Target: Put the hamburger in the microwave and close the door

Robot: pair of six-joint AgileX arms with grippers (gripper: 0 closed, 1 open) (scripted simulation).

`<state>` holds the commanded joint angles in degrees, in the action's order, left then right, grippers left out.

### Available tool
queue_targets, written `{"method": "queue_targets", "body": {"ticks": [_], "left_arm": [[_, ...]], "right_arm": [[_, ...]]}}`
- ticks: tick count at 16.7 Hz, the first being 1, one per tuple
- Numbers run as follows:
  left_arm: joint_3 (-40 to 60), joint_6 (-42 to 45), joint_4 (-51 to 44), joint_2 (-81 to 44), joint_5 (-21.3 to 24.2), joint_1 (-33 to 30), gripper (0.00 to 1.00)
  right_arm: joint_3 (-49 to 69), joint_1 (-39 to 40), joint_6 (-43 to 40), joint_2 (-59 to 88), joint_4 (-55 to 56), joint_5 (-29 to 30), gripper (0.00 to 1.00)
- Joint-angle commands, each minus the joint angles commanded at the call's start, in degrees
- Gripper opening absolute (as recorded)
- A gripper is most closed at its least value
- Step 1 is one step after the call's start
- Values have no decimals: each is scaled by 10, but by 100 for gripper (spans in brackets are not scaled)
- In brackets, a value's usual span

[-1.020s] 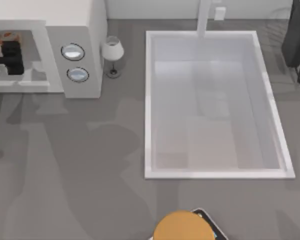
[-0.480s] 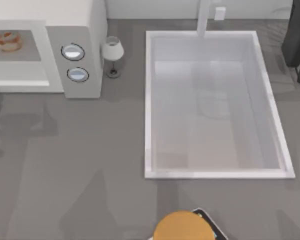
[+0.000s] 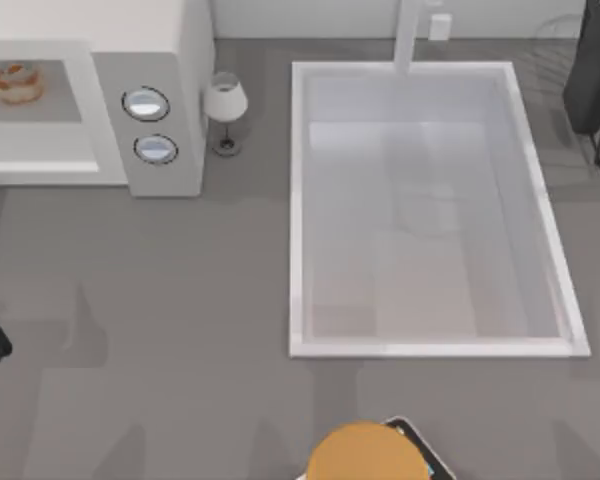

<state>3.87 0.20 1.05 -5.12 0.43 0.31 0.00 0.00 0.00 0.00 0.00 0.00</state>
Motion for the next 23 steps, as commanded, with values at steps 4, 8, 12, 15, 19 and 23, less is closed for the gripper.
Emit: {"method": "queue_targets", "body": {"ticks": [4,8,12,15,19,23], "left_arm": [[-39,-2,-11,51,-4,-3,100],[-39,-2,-11,51,-4,-3,100],[-39,-2,-11,51,-4,-3,70],[-39,-2,-11,51,-4,-3,47],[-39,-2,-11,51,-4,-3,17],[-39,-2,-11,51,-4,-3,0]], "right_arm": [[0,0,0,0,0,0,100],[0,0,0,0,0,0,100],[0,0,0,0,0,0,100],[0,0,0,0,0,0,100],[0,0,0,0,0,0,100],[0,0,0,0,0,0,100]]}}
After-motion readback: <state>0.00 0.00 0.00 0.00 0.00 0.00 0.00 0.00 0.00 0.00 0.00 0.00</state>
